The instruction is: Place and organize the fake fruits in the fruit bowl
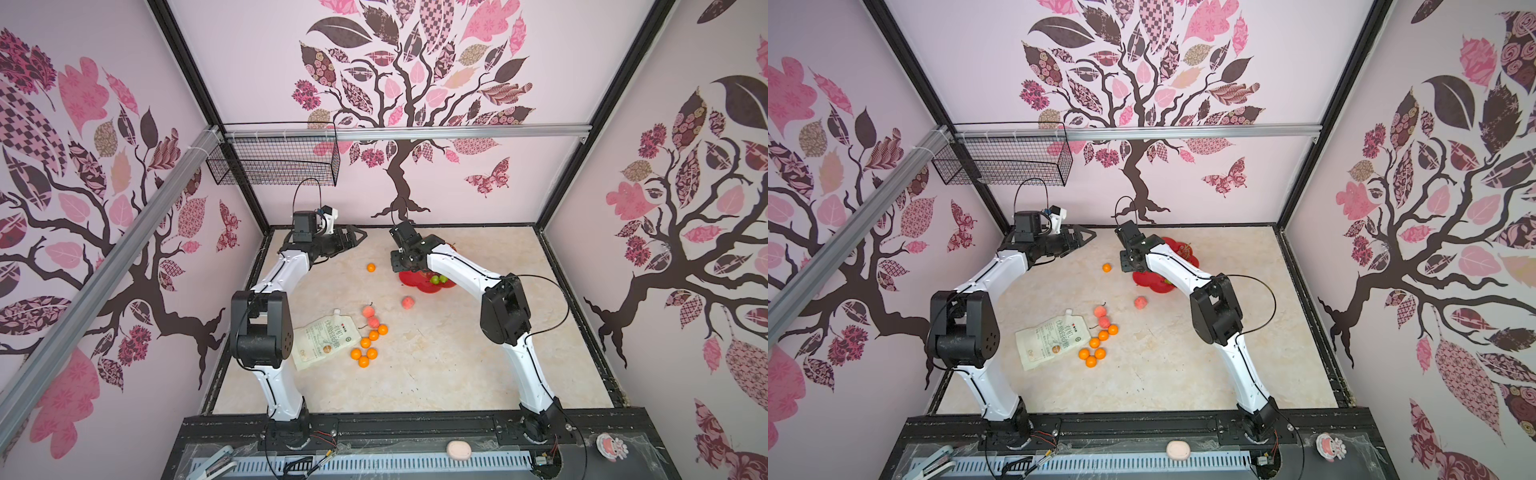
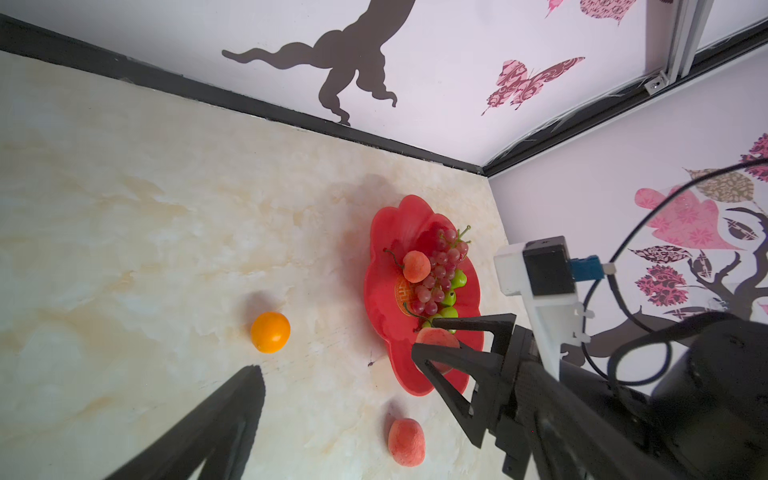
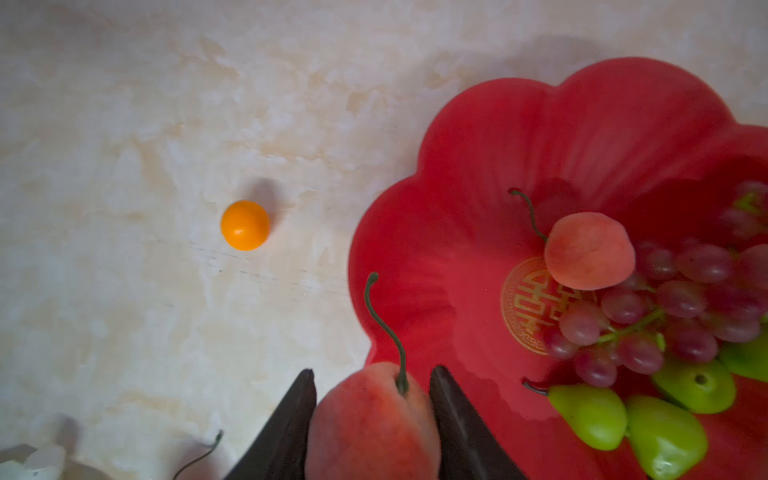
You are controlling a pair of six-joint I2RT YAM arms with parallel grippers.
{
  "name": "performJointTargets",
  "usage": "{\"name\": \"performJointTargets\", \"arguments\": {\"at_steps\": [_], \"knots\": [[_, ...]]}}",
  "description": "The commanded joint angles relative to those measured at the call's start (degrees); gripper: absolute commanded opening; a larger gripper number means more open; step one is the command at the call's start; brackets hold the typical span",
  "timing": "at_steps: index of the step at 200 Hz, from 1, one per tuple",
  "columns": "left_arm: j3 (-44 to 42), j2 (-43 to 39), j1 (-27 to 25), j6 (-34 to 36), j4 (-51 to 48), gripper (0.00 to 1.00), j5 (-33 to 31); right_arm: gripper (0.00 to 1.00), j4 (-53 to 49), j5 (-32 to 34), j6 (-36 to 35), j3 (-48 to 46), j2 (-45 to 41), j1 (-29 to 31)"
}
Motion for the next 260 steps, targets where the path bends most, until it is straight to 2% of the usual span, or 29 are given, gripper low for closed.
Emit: {"name": "performJointTargets", "arguments": {"at_steps": [1,42,80,110,168,200,238,260], "knots": [[-1.76,-0.81,-3.61,-1.32,1.80,0.98,-3.88,0.45,1.86,0.48,0.78,-2.69,-6.16,-1.79],[-2.62,-0.06,-7.68,-4.29,3.63,0.99,-5.88,0.45,4.47,0.32,0.67,-8.28,-8.44,-5.58],[-3.52,-0.22,-12.62,-4.82,4.98,0.99,-8.30,0.45,4.77,-2.52,0.47,-8.15,-7.27,-9.72],[-4.82,-1.20,-16.21,-3.47,4.96,0.98,-14.30,0.45,4.58,-4.64,0.55,-6.35,-5.66,-12.55],[-5.79,-2.53,-22.93,-1.41,3.20,0.98,-32.13,0.45,1.80,-5.10,-1.33,2.18,0.17,-14.56],[-5.61,-2.60,-24.43,-1.91,2.50,0.98,-35.37,0.45,-0.19,-4.93,-1.49,6.89,4.00,-15.06],[-6.08,-3.42,-27.99,0.14,1.53,0.99,-45.04,0.45,-1.75,-4.54,-1.64,11.63,7.69,-15.13],[-6.72,-3.66,-29.06,0.44,2.58,0.98,-45.29,0.45,-1.90,-4.46,-1.66,12.42,8.78,-15.09]]}}
